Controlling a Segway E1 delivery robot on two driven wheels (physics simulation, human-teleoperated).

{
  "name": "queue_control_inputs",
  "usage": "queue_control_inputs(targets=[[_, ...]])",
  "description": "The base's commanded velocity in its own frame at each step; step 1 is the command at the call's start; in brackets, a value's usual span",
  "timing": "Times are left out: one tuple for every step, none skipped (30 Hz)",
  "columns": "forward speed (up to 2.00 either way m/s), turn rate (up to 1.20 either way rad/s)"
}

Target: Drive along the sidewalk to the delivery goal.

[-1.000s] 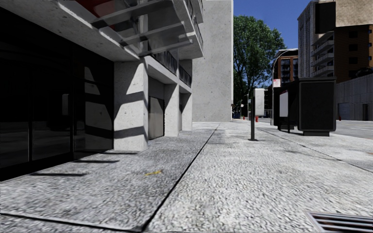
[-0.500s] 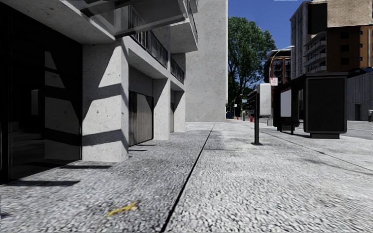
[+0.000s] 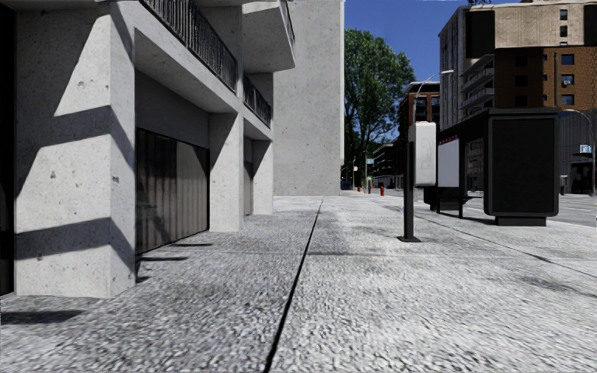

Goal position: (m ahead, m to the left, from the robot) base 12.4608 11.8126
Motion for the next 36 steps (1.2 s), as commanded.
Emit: queue_control_inputs(targets=[[2.00,-0.28],[2.00,-0.28],[2.00,-0.28],[2.00,-0.28],[2.00,-0.28],[2.00,-0.28],[2.00,-0.28],[2.00,-0.28],[2.00,-0.28],[2.00,-0.25],[2.00,-0.02],[2.00,0.00],[2.00,0.00],[2.00,0.00],[2.00,0.00],[2.00,0.00],[2.00,0.00],[2.00,0.00],[2.00,0.00],[2.00,0.00],[2.00,0.00],[2.00,0.00],[2.00,0.00],[2.00,0.00],[2.00,0.00],[2.00,0.00],[2.00,0.00],[2.00,0.00],[2.00,0.00],[2.00,0.00],[2.00,0.00],[2.00,0.00],[2.00,0.00],[2.00,0.00],[2.00,0.00],[2.00,0.00]])
